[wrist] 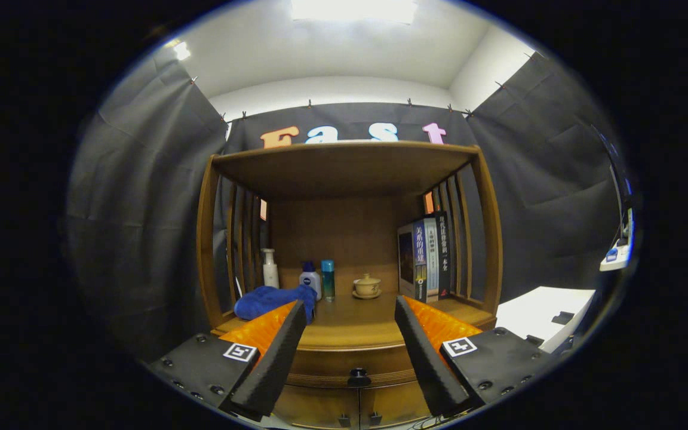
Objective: Pull open the drawer, take out the items inside it, and place them on the countertop above the cabinet.
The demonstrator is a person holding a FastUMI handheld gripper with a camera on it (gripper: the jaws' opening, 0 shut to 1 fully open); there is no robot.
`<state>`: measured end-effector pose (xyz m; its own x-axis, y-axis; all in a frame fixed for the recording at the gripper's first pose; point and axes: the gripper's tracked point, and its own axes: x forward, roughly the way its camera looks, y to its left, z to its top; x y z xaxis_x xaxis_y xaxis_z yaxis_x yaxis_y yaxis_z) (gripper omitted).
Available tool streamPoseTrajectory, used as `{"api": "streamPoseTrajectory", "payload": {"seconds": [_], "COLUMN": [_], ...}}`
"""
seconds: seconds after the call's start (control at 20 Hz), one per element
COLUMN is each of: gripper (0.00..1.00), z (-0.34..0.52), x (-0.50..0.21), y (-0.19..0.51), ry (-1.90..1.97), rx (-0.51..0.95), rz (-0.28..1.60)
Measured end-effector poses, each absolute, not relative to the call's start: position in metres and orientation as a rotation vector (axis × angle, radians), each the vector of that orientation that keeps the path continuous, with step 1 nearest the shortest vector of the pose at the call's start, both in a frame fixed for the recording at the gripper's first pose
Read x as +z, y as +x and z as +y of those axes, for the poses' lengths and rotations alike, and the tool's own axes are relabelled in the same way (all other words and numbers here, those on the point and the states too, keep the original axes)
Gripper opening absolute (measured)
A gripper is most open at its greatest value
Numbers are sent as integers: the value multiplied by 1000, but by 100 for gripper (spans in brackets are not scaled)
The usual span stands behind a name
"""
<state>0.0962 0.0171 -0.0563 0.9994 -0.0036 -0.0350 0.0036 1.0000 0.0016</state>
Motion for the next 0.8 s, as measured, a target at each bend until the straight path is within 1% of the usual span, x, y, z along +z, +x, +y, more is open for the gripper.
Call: {"api": "streamPoseTrajectory", "payload": {"seconds": [0.2, 0.35, 0.6, 0.8], "gripper": [97, 97, 97, 97], "z": [15, 13, 0, -13], "x": [-97, -114, -152, -194], "y": [106, 111, 113, 128], "ry": [-14, -33, -43, -83], "rx": [1, 5, -11, -35], "rz": [98, 101, 157, 217]}}
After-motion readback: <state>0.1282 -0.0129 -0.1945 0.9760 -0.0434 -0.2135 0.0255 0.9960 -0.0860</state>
